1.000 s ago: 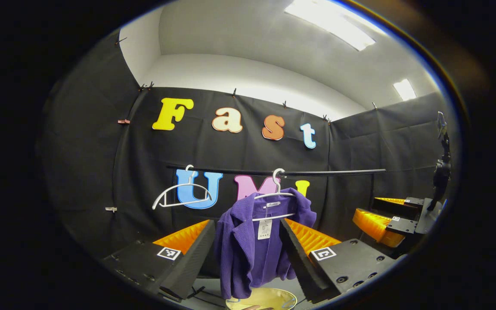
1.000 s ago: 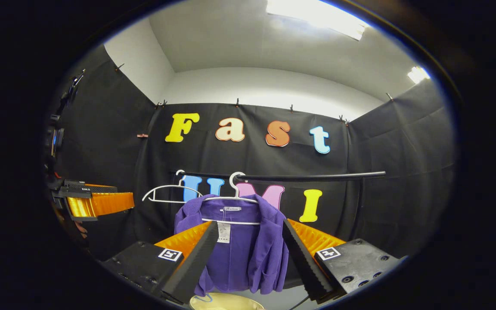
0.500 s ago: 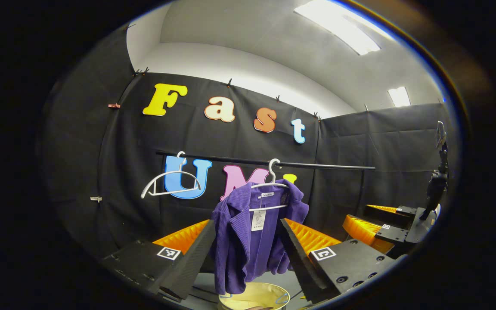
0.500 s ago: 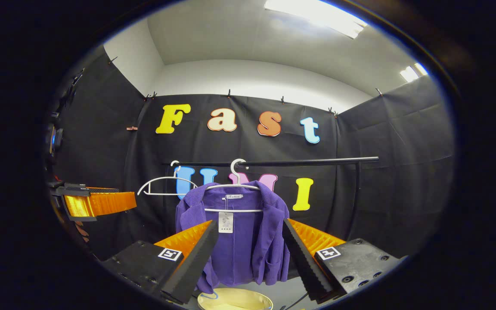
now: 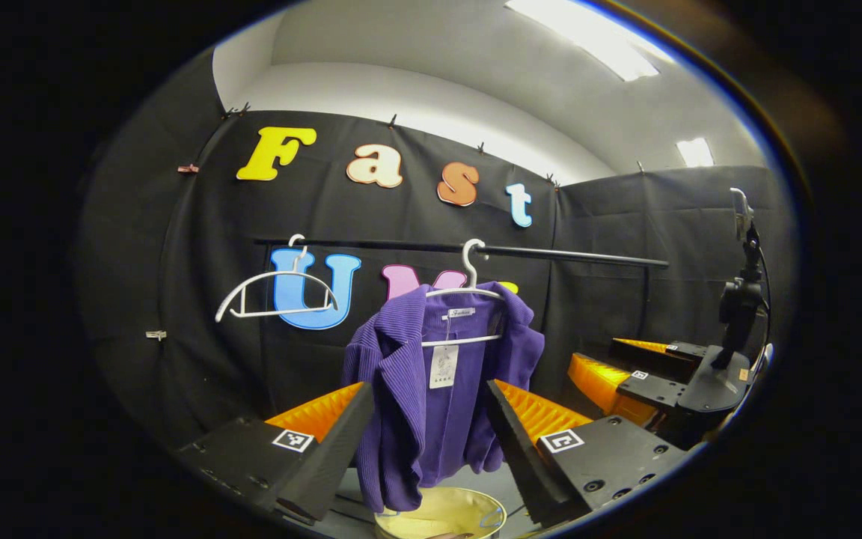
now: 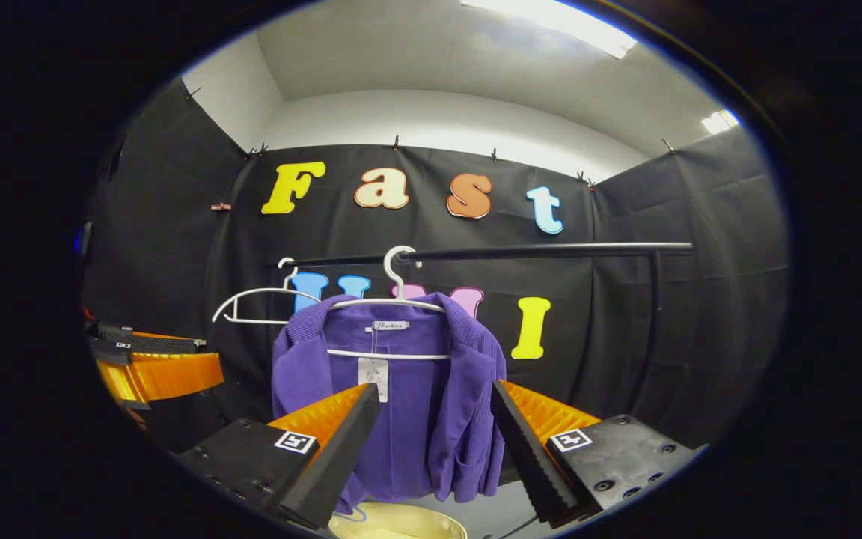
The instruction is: Grasp the clothes on the hanger with both hands and then place them into the laundry hamper below.
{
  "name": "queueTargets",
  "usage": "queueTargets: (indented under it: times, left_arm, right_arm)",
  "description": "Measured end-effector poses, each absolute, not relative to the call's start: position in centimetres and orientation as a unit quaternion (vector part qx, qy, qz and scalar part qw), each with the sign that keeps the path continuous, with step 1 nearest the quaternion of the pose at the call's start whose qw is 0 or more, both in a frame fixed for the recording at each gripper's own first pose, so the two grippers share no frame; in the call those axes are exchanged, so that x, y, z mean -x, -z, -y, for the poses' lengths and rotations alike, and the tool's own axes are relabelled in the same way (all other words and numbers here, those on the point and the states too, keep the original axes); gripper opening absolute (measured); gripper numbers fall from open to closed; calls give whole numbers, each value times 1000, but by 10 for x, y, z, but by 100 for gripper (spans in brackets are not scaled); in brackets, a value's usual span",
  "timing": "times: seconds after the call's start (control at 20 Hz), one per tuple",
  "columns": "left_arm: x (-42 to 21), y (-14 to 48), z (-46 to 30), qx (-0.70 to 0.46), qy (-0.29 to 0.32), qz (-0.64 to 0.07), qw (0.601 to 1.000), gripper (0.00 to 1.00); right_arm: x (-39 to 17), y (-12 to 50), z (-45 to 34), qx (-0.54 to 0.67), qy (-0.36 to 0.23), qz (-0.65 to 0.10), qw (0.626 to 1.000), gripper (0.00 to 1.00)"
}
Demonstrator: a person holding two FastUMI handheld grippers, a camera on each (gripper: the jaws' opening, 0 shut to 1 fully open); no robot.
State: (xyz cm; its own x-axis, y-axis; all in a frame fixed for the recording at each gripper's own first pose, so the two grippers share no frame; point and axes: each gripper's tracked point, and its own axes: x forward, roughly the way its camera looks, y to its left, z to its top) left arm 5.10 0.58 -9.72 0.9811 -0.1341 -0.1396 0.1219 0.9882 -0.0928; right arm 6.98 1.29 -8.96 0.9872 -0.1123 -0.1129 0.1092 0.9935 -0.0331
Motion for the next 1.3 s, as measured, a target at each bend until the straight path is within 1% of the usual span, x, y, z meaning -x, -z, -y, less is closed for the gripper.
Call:
queueTargets:
  times: [0.05,0.1,0.25,0.4,0.55,0.75,1.0,1.2,1.3]
  left_arm:
    - [-61,104,-1,41,55,-74,995,94]
    - [-70,107,2,41,44,-71,996,94]
    - [-96,126,2,42,-5,-69,997,94]
    - [-118,157,-4,23,-45,-103,993,94]
    - [-138,184,-7,19,-64,-128,989,94]
    - [-168,205,0,33,-69,-136,988,94]
    - [-208,210,-2,42,-92,-132,986,94]
    - [-225,208,-14,43,-129,-115,984,93]
    - [-233,210,-16,46,-135,-114,983,92]
  right_arm:
    - [-83,100,-6,11,49,-63,997,99]
    - [-98,109,2,8,45,-68,997,97]
    - [-130,138,16,0,20,-88,996,97]
    - [-152,163,29,23,-3,-104,994,98]
    - [-171,186,31,0,-21,-125,992,98]
    - [-192,205,33,-12,-36,-142,989,98]
    - [-219,209,26,-24,-54,-136,989,98]
    - [-237,212,25,-46,-51,-112,991,98]
    - [-246,212,28,-51,-45,-97,993,98]
